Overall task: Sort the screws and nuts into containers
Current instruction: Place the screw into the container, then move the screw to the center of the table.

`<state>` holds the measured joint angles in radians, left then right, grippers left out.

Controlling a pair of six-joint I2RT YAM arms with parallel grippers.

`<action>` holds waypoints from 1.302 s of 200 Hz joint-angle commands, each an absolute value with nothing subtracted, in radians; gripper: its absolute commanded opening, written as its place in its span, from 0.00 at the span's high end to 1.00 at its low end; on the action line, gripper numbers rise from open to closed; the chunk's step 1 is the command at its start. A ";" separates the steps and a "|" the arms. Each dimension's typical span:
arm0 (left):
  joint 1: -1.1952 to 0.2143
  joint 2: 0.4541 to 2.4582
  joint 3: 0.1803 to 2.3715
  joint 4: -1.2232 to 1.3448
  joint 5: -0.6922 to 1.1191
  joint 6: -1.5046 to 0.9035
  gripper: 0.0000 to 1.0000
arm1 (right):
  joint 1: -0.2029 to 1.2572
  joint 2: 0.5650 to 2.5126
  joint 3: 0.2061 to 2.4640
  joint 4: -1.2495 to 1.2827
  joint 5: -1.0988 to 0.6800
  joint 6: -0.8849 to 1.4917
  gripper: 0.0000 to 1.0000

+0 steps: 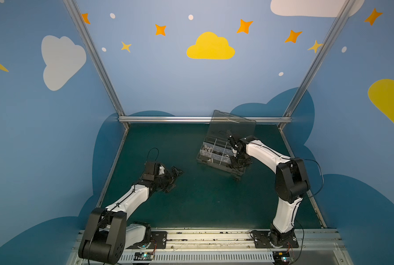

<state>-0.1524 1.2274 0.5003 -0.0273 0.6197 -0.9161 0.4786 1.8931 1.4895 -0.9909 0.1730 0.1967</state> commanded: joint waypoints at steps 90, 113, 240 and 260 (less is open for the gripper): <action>-0.151 1.229 0.528 -0.035 0.624 -0.902 0.00 | 0.474 1.733 1.263 -0.933 -0.075 0.162 0.55; -0.151 1.228 0.524 -0.034 0.622 -0.902 0.00 | 0.475 1.745 1.243 -0.917 -0.068 0.166 0.54; -0.150 1.223 0.518 -0.038 0.617 -0.903 0.00 | 0.481 1.869 1.234 -0.819 0.008 0.158 0.52; -0.151 1.222 0.519 -0.040 0.616 -0.904 0.00 | 0.488 1.888 1.235 -0.822 0.017 0.156 0.52</action>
